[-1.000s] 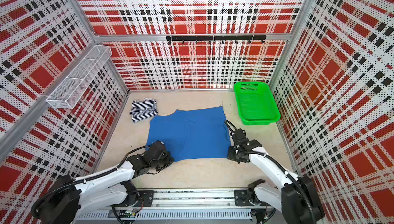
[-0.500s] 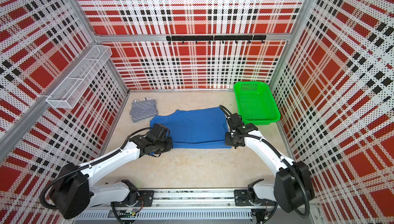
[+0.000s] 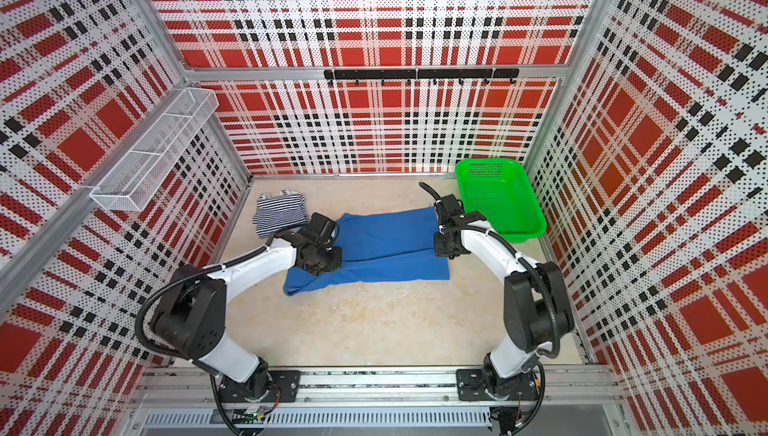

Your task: Fold and stack the tank tops

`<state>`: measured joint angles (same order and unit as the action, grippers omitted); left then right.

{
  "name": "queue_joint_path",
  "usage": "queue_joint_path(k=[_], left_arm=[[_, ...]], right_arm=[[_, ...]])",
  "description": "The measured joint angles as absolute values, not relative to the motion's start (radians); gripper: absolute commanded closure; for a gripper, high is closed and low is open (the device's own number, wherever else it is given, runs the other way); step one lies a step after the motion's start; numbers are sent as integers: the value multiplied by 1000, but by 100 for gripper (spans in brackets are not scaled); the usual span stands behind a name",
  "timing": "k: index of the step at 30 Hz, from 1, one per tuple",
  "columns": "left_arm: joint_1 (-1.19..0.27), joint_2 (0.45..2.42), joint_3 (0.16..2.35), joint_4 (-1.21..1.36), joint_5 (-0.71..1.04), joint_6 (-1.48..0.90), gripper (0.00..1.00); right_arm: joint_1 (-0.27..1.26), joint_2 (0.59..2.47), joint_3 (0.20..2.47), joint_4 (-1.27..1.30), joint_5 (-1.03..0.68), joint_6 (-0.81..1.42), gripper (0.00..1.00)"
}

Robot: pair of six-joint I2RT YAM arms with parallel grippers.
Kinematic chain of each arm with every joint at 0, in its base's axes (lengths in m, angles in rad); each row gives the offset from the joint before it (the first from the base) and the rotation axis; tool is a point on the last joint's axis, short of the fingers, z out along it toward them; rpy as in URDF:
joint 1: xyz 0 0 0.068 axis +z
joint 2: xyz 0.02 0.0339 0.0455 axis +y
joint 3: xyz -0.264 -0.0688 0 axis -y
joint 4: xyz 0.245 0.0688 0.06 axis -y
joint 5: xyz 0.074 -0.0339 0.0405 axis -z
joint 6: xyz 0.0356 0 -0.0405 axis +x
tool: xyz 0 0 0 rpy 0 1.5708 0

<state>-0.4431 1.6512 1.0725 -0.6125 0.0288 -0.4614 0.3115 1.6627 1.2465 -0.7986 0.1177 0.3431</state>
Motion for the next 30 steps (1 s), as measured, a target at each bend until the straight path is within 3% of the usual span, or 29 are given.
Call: queue_joint_path(k=[5, 7, 9, 11, 14, 15, 18, 24, 27, 30], left_arm=[[-417, 1759, 1174, -625, 35, -393, 94], [-405, 1796, 1209, -632, 38, -367, 81], [-392, 1831, 1247, -648, 38, -345, 65], [-374, 1863, 1293, -669, 36, -319, 52], [-356, 1884, 1357, -702, 22, -293, 46], [-352, 1884, 1375, -713, 17, -286, 46], [-342, 1863, 1398, -728, -6, -283, 46], [-356, 1757, 1329, -685, 12, -343, 51], [-396, 1773, 1327, -611, 48, -386, 52], [-453, 1826, 1323, -527, 79, -417, 52]], right_arm=[[290, 1778, 1341, -767, 114, 306, 100], [282, 1817, 1367, -752, 111, 299, 100], [274, 1855, 1398, -746, 108, 294, 87], [263, 1889, 1426, -730, 104, 282, 66], [250, 1906, 1453, -717, 97, 269, 44], [245, 1906, 1462, -716, 97, 262, 43], [241, 1882, 1460, -704, 104, 257, 43], [251, 1701, 1251, -629, 17, 322, 61], [297, 1711, 1202, -578, -17, 368, 70], [344, 1748, 1158, -506, -46, 409, 72]])
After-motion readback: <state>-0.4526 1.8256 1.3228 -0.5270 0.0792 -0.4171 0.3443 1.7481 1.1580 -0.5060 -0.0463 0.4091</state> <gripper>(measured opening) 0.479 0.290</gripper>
